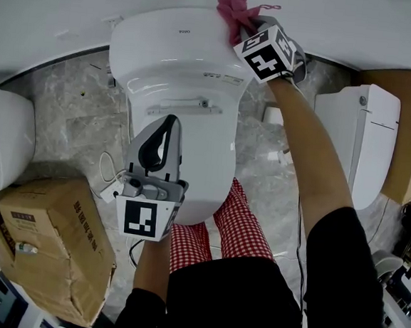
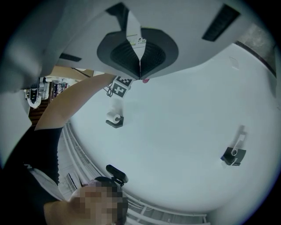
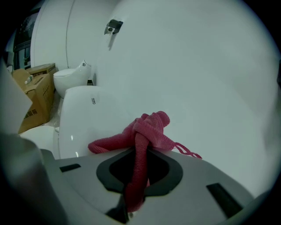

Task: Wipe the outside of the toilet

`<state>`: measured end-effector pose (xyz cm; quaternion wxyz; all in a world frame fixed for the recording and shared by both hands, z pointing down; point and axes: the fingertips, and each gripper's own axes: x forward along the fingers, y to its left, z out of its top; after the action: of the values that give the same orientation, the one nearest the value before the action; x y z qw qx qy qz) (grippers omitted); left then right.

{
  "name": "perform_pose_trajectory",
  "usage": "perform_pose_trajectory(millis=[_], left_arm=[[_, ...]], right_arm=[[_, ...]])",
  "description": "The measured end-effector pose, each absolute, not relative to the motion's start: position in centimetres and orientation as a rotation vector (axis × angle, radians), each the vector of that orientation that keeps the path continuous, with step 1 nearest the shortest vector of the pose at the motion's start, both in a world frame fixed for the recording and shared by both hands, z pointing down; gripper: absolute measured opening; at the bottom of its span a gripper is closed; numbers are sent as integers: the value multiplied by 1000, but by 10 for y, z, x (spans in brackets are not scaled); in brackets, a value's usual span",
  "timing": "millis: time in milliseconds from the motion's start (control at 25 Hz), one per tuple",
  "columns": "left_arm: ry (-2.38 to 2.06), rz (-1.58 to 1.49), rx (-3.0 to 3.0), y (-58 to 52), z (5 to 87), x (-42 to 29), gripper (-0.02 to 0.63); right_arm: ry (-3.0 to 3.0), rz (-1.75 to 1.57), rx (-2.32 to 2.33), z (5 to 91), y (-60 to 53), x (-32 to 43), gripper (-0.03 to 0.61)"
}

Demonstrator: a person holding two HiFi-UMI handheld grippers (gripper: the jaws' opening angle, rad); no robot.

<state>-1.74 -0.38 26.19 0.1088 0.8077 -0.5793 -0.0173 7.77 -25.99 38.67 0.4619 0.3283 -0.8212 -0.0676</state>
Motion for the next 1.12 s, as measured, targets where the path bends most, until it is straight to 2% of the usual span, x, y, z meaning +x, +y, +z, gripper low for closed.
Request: perform_pose_trajectory(millis=[1120], left_arm=[[-1585,0,2406,-23,283,20,11]], right_arm=[[-2072,-22,903,407,-261,123,55]])
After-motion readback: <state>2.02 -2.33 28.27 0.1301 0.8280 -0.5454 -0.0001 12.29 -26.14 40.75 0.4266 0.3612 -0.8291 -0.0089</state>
